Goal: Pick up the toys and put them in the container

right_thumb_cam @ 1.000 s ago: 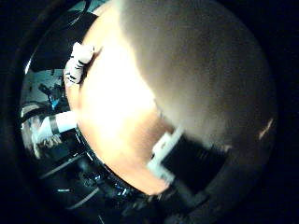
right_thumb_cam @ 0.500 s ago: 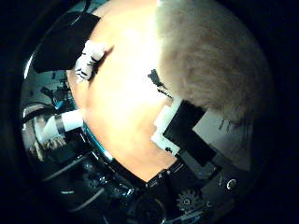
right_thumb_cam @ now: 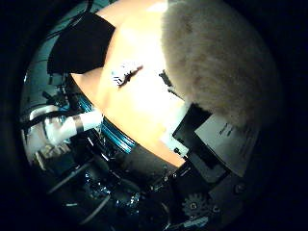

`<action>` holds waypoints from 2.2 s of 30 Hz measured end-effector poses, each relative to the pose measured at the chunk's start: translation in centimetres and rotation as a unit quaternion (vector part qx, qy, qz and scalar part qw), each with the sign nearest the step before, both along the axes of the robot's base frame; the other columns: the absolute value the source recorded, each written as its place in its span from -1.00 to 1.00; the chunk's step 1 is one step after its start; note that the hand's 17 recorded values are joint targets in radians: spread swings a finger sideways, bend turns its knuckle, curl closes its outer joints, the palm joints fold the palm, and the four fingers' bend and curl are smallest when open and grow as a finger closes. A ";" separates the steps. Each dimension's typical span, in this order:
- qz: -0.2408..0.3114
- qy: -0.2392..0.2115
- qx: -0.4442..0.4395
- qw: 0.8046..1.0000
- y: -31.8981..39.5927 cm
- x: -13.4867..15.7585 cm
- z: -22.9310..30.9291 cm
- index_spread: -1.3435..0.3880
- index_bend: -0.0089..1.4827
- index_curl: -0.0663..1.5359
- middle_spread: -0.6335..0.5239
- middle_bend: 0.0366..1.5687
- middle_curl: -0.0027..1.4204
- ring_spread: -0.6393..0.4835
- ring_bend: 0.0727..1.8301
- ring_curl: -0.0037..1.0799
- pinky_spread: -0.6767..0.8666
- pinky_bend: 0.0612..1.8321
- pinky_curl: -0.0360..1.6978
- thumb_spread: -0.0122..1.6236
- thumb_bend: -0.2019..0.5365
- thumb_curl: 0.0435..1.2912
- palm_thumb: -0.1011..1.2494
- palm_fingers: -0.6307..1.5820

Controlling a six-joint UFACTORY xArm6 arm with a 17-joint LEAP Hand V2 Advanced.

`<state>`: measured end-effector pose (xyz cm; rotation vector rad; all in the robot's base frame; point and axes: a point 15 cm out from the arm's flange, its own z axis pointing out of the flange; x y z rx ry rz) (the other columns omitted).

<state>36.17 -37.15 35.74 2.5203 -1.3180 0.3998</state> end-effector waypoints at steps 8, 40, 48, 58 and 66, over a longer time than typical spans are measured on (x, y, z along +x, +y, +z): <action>0.038 -0.066 0.035 0.996 8.7 0.9 10.7 0.25 0.46 0.29 -0.23 0.62 0.35 -0.33 0.43 0.60 -0.37 0.31 0.17 0.47 -0.48 -0.30 0.63 0.51; 0.212 -0.098 0.245 0.941 56.5 -0.3 22.3 0.29 0.43 0.25 -0.19 0.61 0.33 -0.33 0.39 0.65 -0.40 0.21 0.30 0.46 -0.51 -0.22 0.59 0.54; 0.214 -0.108 0.246 0.939 56.6 -0.3 22.7 0.19 -0.20 0.09 -0.26 0.29 0.11 -0.33 0.22 0.29 -0.67 -0.02 0.02 0.45 -0.52 -0.37 0.23 0.36; 0.223 -0.101 0.242 0.939 56.7 -0.5 22.2 -0.02 -0.50 -0.19 -0.25 -0.22 -0.19 -0.26 -0.11 -0.08 0.02 -0.36 -0.10 0.43 -0.52 -0.52 0.06 -0.20; 0.216 -0.095 0.237 0.942 56.3 0.3 21.5 -0.03 -0.56 -0.33 -0.16 -0.41 -0.36 -0.06 -0.33 -0.32 0.48 -0.55 -0.28 0.41 -0.51 -0.56 0.03 -0.17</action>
